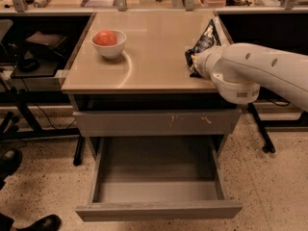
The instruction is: Pick blue chip bag from middle drawer and place on counter
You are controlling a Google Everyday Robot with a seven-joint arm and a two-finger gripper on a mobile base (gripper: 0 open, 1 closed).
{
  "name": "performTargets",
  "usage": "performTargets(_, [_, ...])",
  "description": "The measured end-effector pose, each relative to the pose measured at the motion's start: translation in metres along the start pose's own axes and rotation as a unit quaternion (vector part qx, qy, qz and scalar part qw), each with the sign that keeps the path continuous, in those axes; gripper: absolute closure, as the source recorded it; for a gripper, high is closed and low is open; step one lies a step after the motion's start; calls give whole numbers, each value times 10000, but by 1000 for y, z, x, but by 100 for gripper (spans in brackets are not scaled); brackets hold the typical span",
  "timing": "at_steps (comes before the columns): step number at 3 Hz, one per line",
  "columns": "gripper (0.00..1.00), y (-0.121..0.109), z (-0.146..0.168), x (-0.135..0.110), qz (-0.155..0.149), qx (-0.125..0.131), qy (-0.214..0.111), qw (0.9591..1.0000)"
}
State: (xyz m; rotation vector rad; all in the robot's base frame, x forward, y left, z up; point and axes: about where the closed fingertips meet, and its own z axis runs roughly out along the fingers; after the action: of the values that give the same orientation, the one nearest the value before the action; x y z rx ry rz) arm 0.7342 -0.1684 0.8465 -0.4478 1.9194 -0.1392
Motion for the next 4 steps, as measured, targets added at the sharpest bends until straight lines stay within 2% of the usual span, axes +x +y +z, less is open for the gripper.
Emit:
performTargets(3, [13, 0, 0, 0, 0, 0, -1, 10000])
performTargets(4, [0, 0, 0, 0, 0, 0, -1, 10000])
